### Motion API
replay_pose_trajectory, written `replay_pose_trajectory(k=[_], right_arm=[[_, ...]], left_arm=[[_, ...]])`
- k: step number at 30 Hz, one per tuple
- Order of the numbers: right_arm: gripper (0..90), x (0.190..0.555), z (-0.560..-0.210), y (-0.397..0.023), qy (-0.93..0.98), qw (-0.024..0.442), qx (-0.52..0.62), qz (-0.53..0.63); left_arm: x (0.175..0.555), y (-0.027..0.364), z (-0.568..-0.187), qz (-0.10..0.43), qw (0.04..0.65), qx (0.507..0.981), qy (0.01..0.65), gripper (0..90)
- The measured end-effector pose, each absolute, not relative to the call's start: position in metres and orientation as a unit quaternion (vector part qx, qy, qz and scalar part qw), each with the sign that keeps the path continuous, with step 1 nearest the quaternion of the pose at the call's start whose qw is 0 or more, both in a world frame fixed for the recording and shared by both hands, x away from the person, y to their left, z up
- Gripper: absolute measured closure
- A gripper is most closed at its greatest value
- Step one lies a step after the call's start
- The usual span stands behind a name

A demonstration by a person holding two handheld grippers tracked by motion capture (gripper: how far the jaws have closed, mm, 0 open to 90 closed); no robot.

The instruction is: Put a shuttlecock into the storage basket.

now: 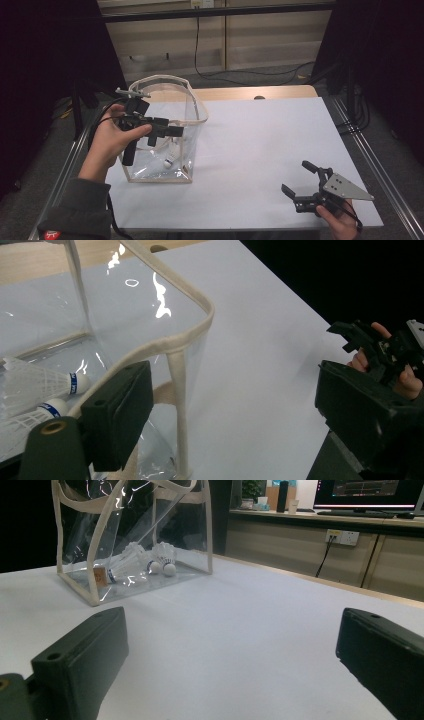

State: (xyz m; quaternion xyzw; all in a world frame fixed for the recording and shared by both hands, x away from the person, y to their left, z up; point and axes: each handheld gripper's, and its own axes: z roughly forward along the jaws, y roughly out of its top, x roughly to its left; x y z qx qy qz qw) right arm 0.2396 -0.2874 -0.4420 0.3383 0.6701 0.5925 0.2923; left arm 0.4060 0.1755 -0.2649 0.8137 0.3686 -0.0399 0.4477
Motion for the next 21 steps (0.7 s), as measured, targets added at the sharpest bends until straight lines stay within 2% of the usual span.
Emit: replay_pose_trajectory(k=[21], right_arm=[[0.2, 0.239, -0.442, -0.289, 0.67, 0.293, 0.338, 0.592]], left_arm=[[0.396, 0.173, -0.28, -0.051, 0.434, 0.834, 0.337, 12.3]])
